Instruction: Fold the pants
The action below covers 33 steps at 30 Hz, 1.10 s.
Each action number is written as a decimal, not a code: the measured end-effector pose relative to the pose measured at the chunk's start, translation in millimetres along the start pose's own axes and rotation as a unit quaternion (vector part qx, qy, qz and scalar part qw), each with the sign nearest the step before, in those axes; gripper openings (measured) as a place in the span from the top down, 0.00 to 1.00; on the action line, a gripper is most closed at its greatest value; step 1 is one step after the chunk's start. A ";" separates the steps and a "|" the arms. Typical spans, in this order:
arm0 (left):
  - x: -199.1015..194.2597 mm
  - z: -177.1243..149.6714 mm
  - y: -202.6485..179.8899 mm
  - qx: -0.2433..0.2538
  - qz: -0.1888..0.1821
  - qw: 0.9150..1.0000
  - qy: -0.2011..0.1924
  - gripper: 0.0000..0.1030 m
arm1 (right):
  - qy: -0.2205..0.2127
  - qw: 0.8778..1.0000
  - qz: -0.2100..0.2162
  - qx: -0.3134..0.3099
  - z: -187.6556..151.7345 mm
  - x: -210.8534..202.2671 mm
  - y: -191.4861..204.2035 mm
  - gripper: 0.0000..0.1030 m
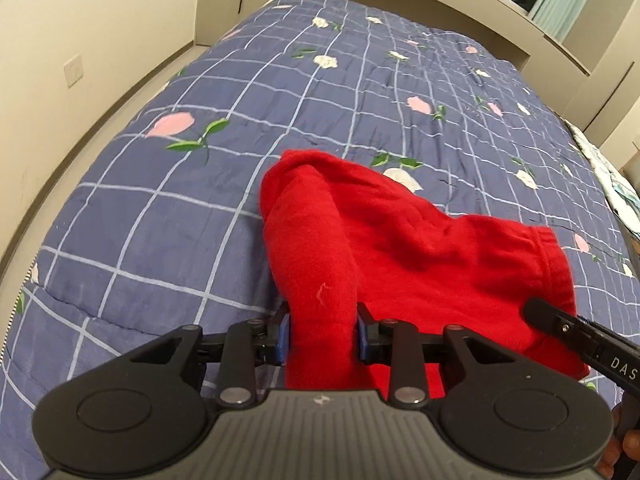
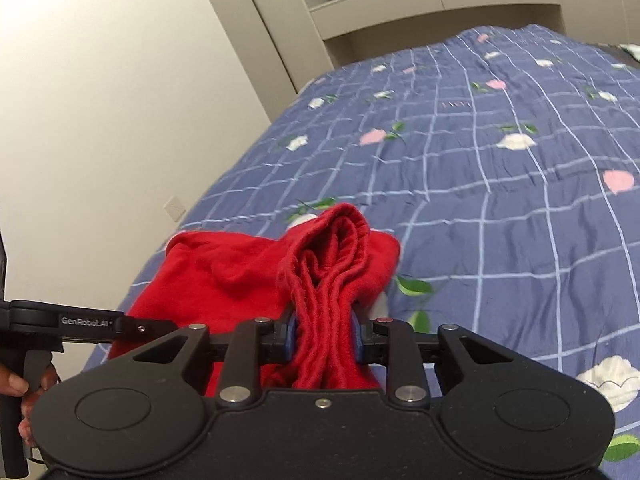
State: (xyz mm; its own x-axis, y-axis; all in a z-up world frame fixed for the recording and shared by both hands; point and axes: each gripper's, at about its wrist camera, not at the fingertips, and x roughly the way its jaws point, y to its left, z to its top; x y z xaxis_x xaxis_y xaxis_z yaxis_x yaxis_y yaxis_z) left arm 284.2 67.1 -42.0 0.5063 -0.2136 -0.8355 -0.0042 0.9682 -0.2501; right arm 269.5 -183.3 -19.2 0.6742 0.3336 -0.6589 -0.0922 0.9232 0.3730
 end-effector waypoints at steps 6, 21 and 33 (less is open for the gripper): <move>-6.3 -1.8 -1.0 0.007 0.020 1.000 -0.014 0.37 | 0.001 1.000 -0.028 -0.011 -5.0 2.1 -7.5 0.46; -99.4 -48.4 -14.8 0.013 0.019 0.991 -0.132 0.01 | -0.106 0.990 -0.048 -0.080 -17.1 -86.8 20.0 0.04; -157.5 -93.4 -22.4 0.028 0.023 0.979 -0.199 0.01 | -0.174 0.976 -0.049 -0.119 -45.2 -155.5 59.3 0.01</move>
State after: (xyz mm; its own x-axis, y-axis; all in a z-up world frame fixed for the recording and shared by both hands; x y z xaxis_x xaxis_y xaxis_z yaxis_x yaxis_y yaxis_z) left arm 124.0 66.9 49.5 0.8024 -0.1132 -0.5859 0.0073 0.9836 -0.1800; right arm 126.2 -171.8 75.8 0.8925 0.1947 -0.4069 -0.1550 0.9795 0.1288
